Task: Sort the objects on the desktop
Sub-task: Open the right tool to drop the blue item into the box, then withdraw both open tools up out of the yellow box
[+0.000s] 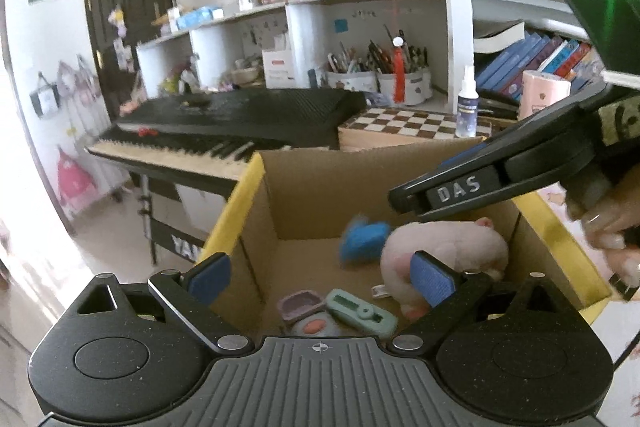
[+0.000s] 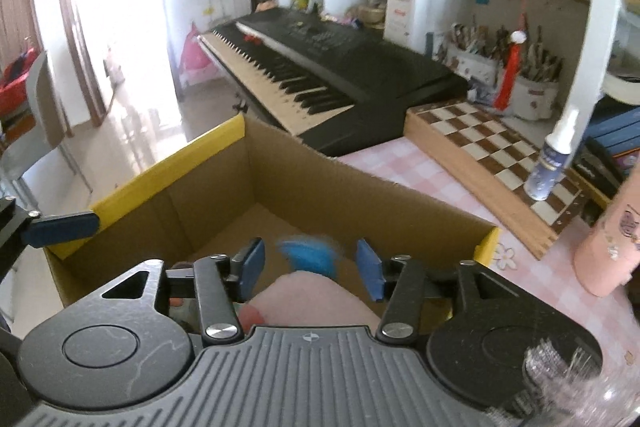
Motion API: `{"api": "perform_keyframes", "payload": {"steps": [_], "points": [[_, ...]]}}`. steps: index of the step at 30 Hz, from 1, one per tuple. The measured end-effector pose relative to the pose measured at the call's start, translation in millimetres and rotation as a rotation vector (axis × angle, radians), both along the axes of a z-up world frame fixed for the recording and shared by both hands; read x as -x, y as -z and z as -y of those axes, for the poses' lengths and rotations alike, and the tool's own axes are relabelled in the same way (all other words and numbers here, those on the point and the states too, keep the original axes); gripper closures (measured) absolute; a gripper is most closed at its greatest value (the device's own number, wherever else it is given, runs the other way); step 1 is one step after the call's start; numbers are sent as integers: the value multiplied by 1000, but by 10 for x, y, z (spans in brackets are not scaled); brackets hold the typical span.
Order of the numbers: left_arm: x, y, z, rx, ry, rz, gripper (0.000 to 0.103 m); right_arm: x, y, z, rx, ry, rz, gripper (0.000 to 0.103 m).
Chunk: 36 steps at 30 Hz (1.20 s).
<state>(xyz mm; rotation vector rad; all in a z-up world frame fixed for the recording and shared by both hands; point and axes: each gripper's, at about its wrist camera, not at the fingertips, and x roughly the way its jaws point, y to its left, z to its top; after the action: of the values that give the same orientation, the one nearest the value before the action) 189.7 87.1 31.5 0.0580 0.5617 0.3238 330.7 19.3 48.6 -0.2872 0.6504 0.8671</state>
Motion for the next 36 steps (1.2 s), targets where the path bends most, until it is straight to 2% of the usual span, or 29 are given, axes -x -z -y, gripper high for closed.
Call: {"api": "perform_keyframes", "payload": {"steps": [2,10,18,23,26,36], "points": [[45,-32,7,-17,-5,7,5,47,-37,40,-11,23,14,52],[291,-129,-86,55,-28,57,5,320,-262,298,-90,139,79,49],[508,-178,-87,66,-4,94,5,660,-348,500,-95,213,114,49],[640,-196,-104,77,5,110,5,875,-350,664,-107,293,130,48],[725,-188,-129,80,-22,107,5,1012,-333,772,-105,352,144,48],[1126,-143,-156,104,-22,97,5,1582,-174,1002,-112,463,111,48]]}}
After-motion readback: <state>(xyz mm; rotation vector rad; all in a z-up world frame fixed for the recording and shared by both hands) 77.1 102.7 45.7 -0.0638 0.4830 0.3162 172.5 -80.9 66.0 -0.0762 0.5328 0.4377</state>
